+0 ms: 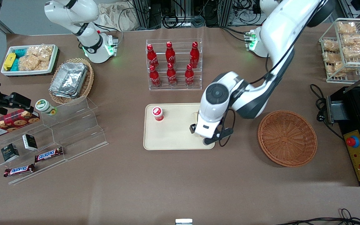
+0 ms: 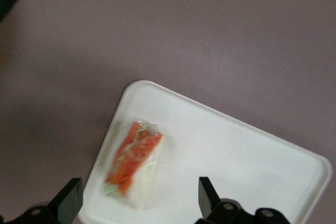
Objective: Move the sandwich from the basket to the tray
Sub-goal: 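Lower the sandwich onto the tray and open the left gripper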
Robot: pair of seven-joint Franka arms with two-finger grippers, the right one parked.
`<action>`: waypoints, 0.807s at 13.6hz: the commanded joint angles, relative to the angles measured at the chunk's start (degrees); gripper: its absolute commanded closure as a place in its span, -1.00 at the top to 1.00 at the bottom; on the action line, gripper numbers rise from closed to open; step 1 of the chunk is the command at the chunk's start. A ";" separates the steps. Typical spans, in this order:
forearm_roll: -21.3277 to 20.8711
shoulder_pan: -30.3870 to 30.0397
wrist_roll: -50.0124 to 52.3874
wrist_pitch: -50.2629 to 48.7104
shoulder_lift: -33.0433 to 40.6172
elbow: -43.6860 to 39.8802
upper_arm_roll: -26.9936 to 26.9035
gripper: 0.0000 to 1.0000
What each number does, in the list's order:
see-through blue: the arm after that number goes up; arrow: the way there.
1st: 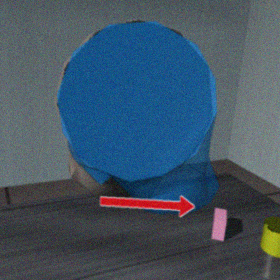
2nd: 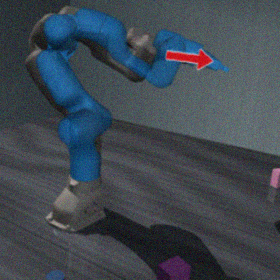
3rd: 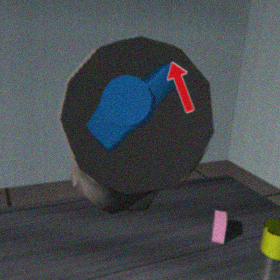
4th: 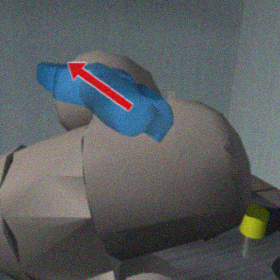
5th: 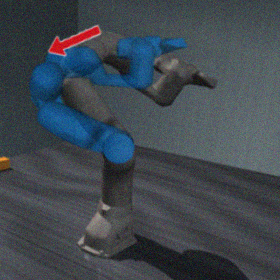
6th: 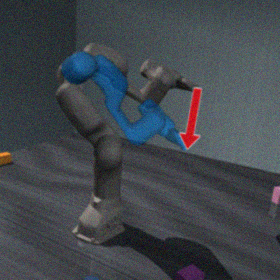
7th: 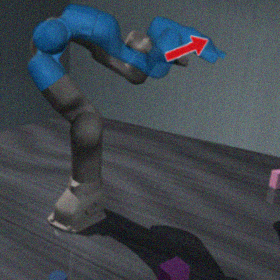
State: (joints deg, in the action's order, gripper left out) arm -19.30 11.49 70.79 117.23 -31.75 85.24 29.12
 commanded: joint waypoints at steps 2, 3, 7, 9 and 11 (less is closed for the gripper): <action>0.49 -6.37 0.32 -8.32 12.65 2.21 -0.12 1.00; 1.62 -7.43 -2.12 -10.43 14.59 2.21 -0.12 1.00; 8.48 -13.67 -13.98 -13.08 20.23 2.56 -0.29 1.00; 9.71 -17.18 -20.13 -14.57 21.20 2.56 -0.29 1.00; 12.78 -22.01 -29.78 -15.71 22.34 2.56 -0.29 1.00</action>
State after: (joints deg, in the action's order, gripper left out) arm -9.57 -6.21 48.83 102.82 -12.09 86.08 28.43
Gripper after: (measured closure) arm 0.000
